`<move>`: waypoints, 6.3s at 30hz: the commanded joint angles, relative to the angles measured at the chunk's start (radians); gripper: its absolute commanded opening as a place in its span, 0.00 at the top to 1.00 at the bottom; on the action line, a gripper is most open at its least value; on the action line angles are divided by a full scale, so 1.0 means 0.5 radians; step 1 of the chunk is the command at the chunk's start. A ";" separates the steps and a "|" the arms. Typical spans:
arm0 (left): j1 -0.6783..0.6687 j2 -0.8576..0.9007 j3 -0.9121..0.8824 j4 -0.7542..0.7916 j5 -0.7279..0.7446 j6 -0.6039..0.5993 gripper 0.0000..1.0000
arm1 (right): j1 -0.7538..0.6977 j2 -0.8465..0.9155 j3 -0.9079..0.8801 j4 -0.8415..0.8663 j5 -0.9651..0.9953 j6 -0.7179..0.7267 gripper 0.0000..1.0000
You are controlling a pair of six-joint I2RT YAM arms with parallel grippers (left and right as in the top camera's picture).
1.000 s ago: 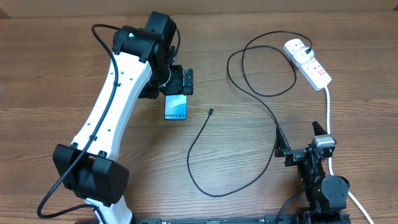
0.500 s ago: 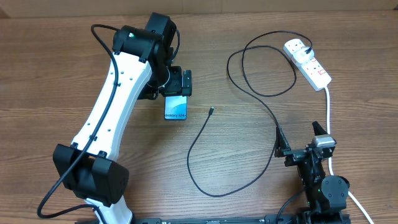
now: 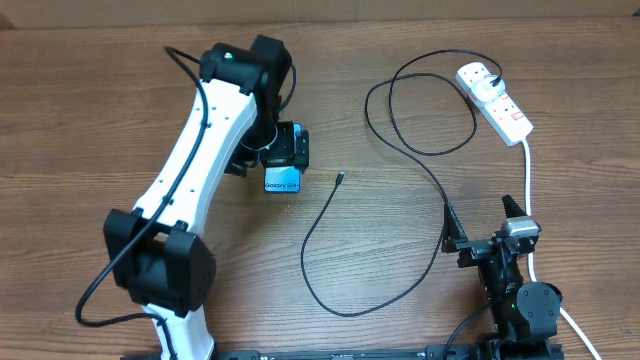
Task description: Plug charger to phone and switch on socket
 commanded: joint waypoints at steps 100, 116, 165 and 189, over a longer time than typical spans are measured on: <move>-0.007 0.330 0.073 0.634 -0.290 -0.039 0.00 | 0.011 -0.022 -0.020 0.016 0.012 0.007 0.00; -0.007 0.330 -0.053 0.657 -0.289 -0.039 0.00 | 0.011 -0.022 -0.020 0.016 0.012 0.007 0.00; -0.010 0.330 -0.199 0.710 -0.305 -0.037 0.00 | 0.011 -0.022 -0.020 0.016 0.012 0.007 0.00; -0.010 0.330 -0.199 0.733 -0.256 -0.008 0.00 | 0.011 -0.022 -0.020 0.016 0.012 0.007 0.00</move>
